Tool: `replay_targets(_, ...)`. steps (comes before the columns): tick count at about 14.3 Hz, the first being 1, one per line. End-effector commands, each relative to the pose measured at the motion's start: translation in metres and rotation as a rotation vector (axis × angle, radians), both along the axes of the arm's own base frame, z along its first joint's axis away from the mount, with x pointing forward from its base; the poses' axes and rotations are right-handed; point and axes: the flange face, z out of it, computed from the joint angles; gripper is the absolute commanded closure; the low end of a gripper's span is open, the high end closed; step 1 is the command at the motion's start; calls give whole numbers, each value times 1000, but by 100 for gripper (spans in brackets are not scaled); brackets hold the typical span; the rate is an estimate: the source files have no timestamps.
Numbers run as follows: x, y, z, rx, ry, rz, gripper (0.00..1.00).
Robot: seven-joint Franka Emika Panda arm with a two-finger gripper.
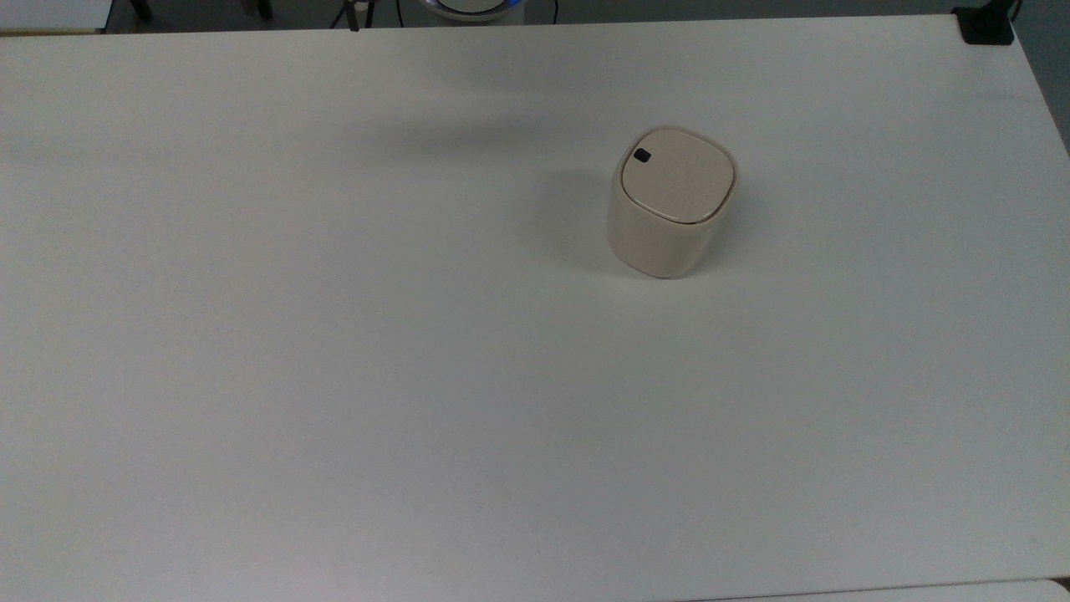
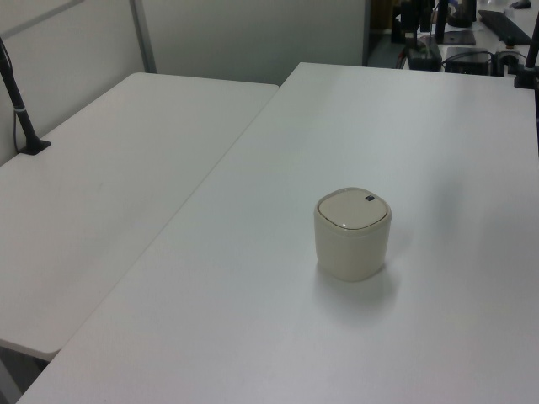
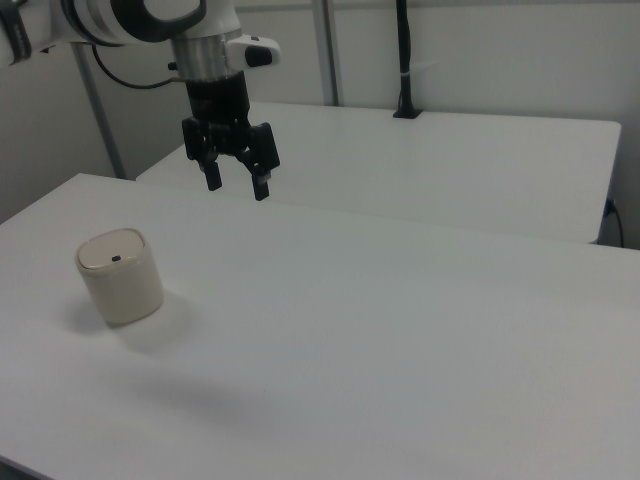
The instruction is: Open the trash bin
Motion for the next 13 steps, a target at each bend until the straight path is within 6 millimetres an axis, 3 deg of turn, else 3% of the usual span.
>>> replay_targets(1,-6,12,1,-2,14,-9,0)
replay_targets(6,-5,38,-7,-2,54,24,0)
replay_targets(11,-6,42,-11,1,72,49,0)
replay_targets(13,1,59,-21,-2,89,79,0)
